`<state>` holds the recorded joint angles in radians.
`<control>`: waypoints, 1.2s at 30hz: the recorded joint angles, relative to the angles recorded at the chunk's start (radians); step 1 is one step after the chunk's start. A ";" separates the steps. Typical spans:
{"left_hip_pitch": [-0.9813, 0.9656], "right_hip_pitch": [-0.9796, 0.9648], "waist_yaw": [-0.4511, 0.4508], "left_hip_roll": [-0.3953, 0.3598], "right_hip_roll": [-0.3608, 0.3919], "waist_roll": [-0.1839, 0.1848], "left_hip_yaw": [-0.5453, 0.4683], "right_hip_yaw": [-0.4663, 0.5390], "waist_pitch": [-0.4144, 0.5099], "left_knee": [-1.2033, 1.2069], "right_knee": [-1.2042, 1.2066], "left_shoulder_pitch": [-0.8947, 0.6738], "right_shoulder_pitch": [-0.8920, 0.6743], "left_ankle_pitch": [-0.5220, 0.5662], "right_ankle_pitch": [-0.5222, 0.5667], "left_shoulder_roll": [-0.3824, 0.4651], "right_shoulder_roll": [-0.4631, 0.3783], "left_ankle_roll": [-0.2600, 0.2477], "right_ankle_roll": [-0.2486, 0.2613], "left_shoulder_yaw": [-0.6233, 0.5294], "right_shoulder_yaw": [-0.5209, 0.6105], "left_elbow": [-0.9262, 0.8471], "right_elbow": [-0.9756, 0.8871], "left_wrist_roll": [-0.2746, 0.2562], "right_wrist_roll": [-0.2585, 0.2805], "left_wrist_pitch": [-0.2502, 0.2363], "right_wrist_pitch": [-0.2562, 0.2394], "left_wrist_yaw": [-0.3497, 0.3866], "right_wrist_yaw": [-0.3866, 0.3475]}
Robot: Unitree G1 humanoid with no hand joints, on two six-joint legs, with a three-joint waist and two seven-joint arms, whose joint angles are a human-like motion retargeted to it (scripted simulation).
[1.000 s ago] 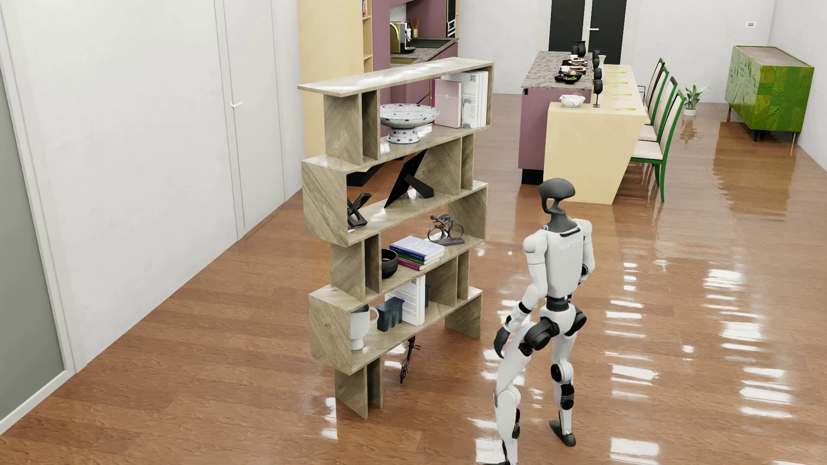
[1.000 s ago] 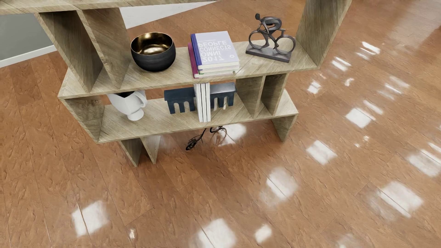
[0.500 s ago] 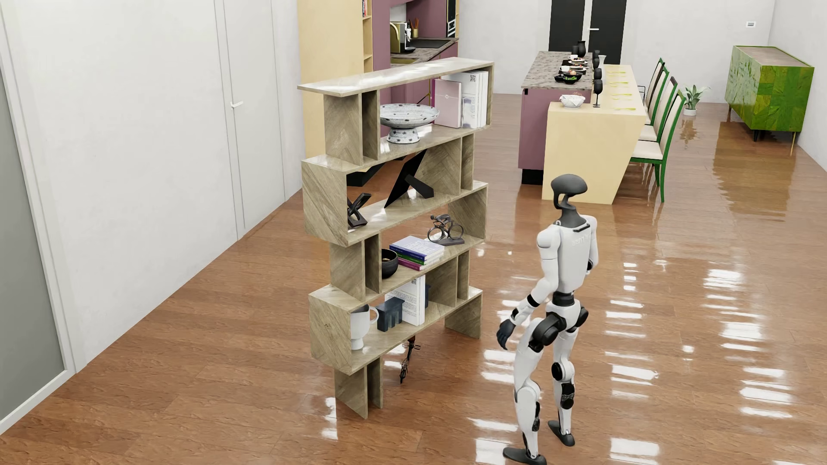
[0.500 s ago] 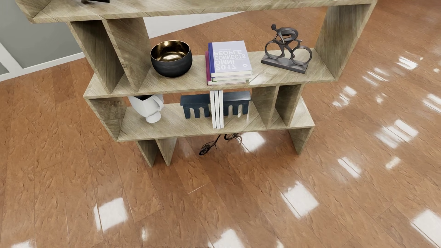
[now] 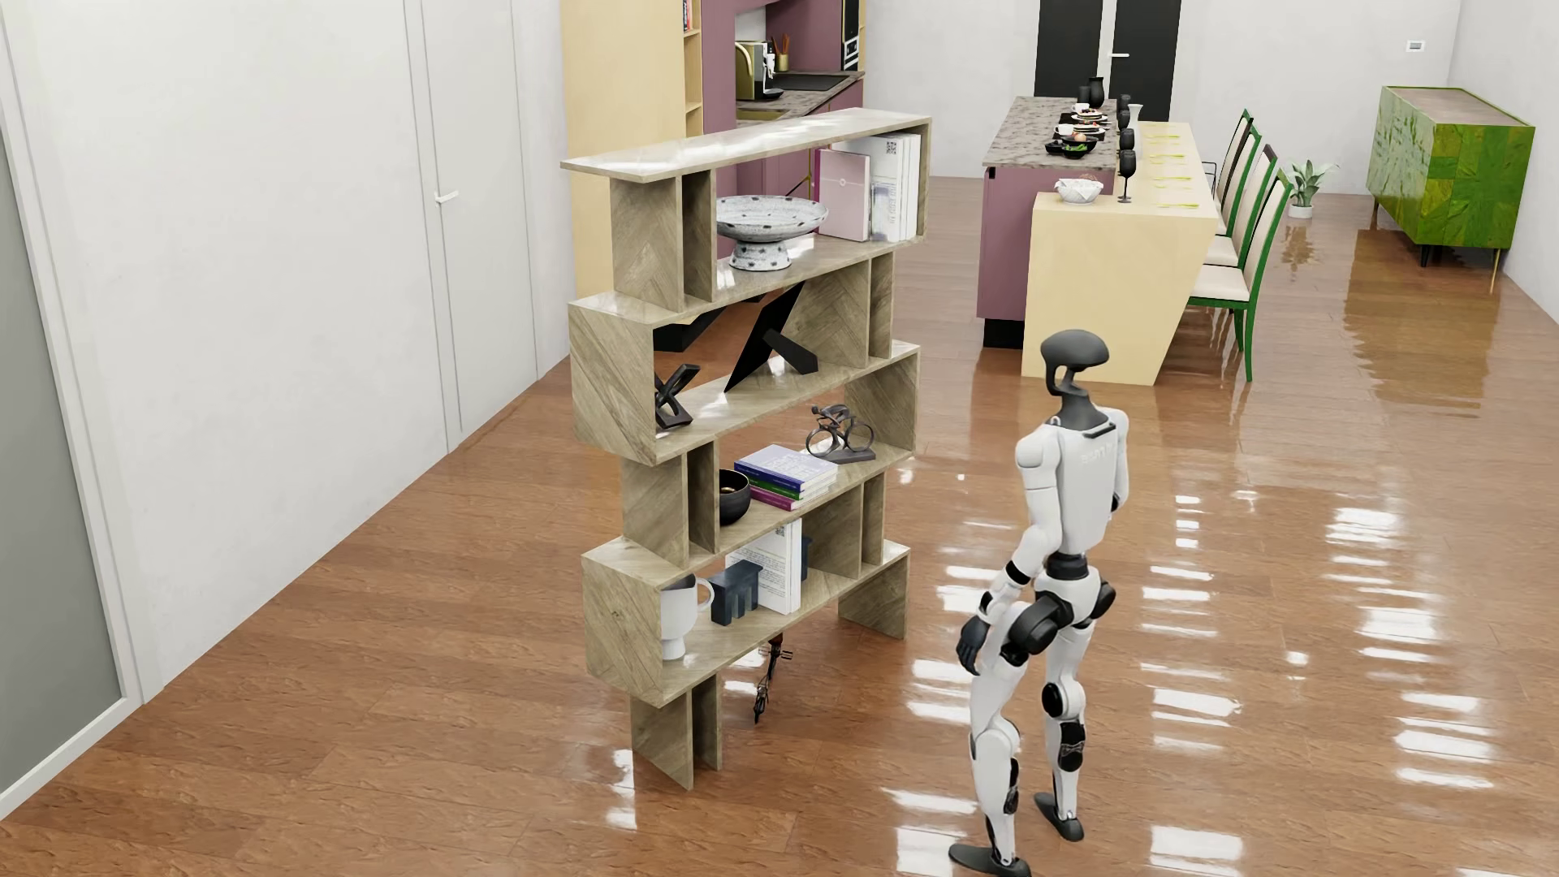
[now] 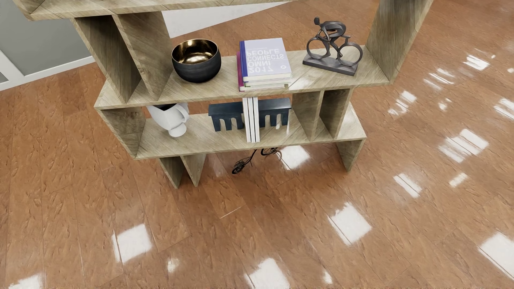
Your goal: Walk to the shelves
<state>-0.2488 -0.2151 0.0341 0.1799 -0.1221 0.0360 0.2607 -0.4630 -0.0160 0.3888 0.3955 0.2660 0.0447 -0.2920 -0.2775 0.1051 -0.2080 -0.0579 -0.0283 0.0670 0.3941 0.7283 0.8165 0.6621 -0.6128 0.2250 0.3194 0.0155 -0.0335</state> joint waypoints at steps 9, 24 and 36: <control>-0.064 -0.048 0.003 0.036 0.011 0.002 -0.007 0.020 0.011 0.108 0.071 -0.019 -0.012 -0.021 -0.036 -0.001 0.001 -0.001 -0.022 -0.009 0.034 -0.026 0.014 -0.005 0.009 -0.004 0.010 0.018 0.009; 0.013 0.003 0.004 -0.010 -0.019 0.000 0.008 0.024 0.010 0.031 0.032 -0.026 0.027 -0.021 -0.015 -0.020 0.006 0.008 0.024 -0.011 0.056 -0.029 0.030 -0.009 0.035 -0.010 0.027 0.023 0.021; -0.010 0.026 0.014 -0.072 -0.084 -0.017 -0.021 -0.010 0.010 0.067 0.020 -0.010 -0.021 -0.041 -0.004 -0.030 0.001 0.032 0.068 0.011 0.082 -0.027 0.008 -0.015 0.028 0.001 0.019 0.021 0.016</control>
<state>-0.2585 -0.1893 0.0485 0.1084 -0.2056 0.0194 0.2398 -0.4726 -0.0056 0.4554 0.4150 0.2560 0.0234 -0.3332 -0.2812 0.0747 -0.2068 -0.0262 0.0397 0.0777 0.4759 0.7015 0.8243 0.6467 -0.5851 0.2255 0.3388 0.0361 -0.0177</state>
